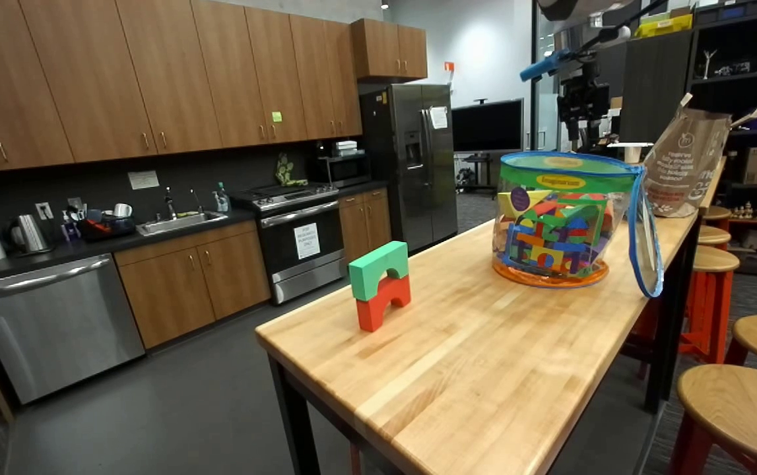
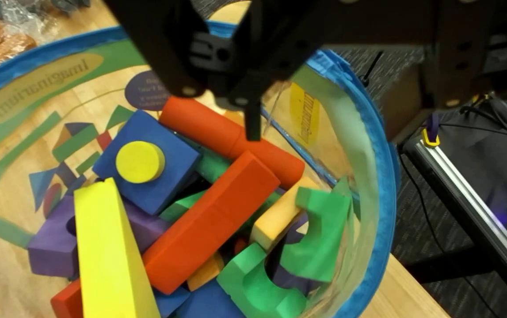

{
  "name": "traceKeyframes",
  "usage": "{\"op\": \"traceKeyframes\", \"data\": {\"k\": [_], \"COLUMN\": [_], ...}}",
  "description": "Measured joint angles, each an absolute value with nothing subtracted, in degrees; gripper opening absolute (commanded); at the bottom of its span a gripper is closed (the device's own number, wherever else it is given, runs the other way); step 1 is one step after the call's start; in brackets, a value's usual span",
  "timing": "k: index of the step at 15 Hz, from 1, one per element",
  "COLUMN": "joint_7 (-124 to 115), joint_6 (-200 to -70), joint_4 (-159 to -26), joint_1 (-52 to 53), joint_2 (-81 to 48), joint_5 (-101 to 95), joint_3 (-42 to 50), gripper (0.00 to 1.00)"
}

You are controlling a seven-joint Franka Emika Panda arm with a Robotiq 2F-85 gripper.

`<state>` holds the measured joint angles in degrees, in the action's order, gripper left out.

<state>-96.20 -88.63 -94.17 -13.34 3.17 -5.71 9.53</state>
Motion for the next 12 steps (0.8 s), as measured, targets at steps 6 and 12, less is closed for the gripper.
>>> {"op": "traceKeyframes", "data": {"k": [6,12], "joint_7": [-94.8,-86.1], "joint_6": [-88.7,-90.8], "joint_4": [-92.4,-91.1], "joint_1": [-12.2,-10.2], "joint_2": [3.0,3.0], "joint_5": [-5.7,-4.9], "joint_3": [9.3,8.9], "gripper": [1.0,1.0]}}
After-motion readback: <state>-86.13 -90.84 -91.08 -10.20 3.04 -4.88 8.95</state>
